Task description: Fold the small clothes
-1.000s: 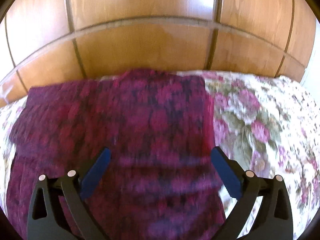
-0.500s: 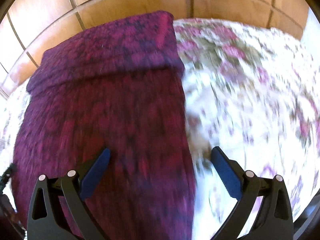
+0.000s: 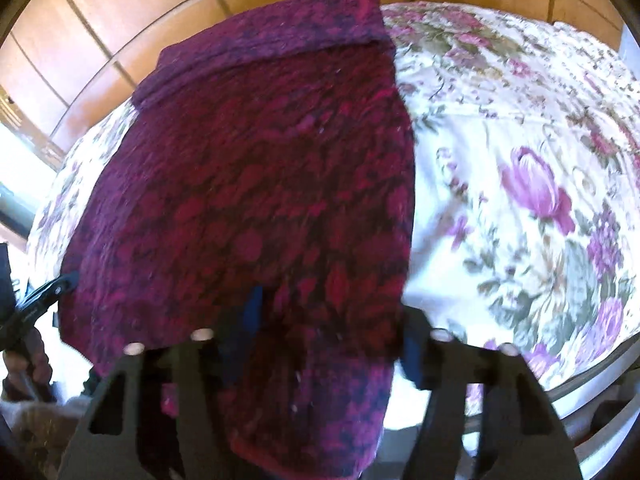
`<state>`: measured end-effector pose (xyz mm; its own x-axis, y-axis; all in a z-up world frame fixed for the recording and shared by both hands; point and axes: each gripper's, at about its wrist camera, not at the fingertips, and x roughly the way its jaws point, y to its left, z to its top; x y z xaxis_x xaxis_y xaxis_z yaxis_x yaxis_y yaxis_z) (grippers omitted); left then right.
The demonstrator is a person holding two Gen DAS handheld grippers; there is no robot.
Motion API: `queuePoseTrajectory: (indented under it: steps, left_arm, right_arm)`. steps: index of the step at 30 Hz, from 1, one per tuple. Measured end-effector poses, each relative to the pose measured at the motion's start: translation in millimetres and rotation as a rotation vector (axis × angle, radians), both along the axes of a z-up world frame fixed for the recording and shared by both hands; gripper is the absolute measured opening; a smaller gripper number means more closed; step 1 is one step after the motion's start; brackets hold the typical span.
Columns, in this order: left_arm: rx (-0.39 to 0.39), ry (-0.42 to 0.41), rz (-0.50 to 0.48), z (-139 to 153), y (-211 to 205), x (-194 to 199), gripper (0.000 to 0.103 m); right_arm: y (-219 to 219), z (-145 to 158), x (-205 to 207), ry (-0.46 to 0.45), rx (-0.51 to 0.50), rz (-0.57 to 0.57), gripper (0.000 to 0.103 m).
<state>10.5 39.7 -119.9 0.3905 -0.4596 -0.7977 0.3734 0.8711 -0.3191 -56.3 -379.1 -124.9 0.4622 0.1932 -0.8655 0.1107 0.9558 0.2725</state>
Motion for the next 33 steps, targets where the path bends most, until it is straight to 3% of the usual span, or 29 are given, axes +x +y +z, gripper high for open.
queuePoseTrajectory:
  steps: [1,2,8,11,17,23,26,29,30,33]
  left_arm:
    - [-0.024,0.01,0.002,2.1,2.4,1.7,0.019]
    - [-0.061,0.024,0.007,5.4,5.8,4.7,0.018]
    - [-0.296,0.054,0.041,30.3,21.7,27.6,0.016]
    - [-0.37,0.043,0.053,40.8,22.3,45.7,0.015]
    - [-0.413,0.026,0.074,46.1,7.0,97.3,0.015]
    - [-0.439,0.133,0.147,27.6,-8.2,158.2,0.015]
    - [-0.464,0.205,0.183,20.2,-11.7,181.2,0.017]
    - [-0.533,0.258,0.227,17.4,-3.4,196.3,0.028]
    - [-0.55,0.259,0.233,18.3,-0.2,198.5,0.033]
    - [-0.591,0.246,0.264,22.4,14.0,200.1,0.042]
  right_arm:
    - [-0.2,0.6,-0.6,0.009,0.025,0.009,0.028]
    - [-4.0,2.7,0.3,0.016,0.072,0.013,0.024]
    - [-14.8,30.4,10.7,-0.081,0.259,-0.012,0.021]
    - [-22.2,43.1,24.9,-0.141,0.321,-0.036,0.021]
    - [-39.5,50.3,68.5,-0.193,0.36,-0.108,0.02]
    - [-50.0,39.0,121.8,-0.149,0.357,-0.17,0.021]
    - [-53.2,32.2,139.6,-0.123,0.372,-0.189,0.031]
    - [-53.9,32.8,150.4,-0.142,0.382,-0.168,0.054]
    - [-54.6,34.3,152.3,-0.149,0.392,-0.163,0.066]
    - [-61.2,37.1,153.3,-0.17,0.432,-0.176,0.072]
